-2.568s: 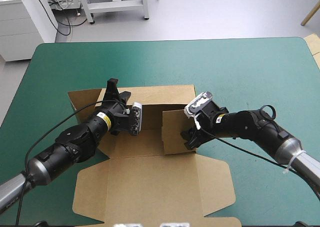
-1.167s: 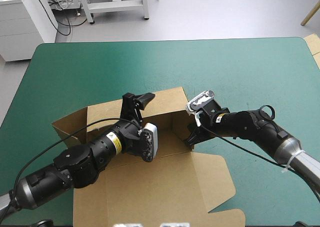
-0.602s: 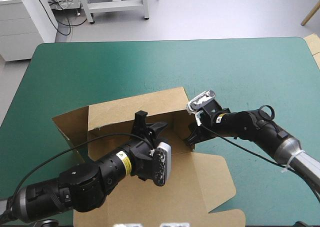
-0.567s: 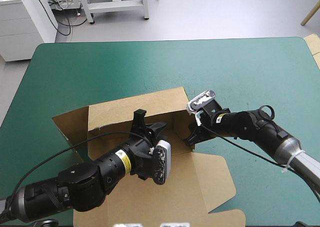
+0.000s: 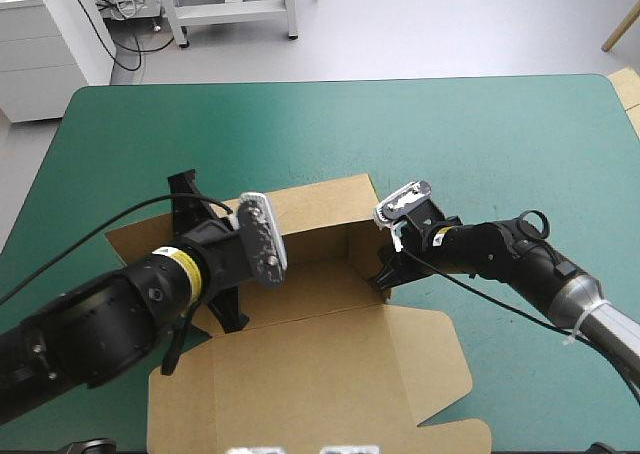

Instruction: Fold the box

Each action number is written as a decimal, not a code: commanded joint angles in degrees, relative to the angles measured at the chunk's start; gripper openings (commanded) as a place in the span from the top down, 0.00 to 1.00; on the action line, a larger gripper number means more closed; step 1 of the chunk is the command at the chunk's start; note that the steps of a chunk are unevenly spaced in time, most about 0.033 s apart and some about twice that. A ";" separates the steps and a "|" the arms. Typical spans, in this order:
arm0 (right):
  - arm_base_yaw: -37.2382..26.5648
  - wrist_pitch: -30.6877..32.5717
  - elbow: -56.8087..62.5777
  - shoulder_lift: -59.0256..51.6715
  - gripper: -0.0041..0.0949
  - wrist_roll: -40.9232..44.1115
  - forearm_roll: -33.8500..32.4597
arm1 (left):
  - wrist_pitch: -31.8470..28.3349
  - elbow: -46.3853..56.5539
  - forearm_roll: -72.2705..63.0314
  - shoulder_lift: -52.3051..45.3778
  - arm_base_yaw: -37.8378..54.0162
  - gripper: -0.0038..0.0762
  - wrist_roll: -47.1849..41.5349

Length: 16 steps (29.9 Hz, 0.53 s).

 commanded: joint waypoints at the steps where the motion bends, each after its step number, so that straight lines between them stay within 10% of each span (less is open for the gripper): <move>1: 0.07 -0.37 -1.54 -1.72 0.98 -0.62 -0.05 | 2.18 -4.35 -2.17 -3.93 4.84 0.94 -2.56; 16: 0.07 -0.49 -1.54 -1.72 0.98 -0.02 -0.04 | 2.07 -4.61 -17.13 -7.63 43.10 0.94 -2.85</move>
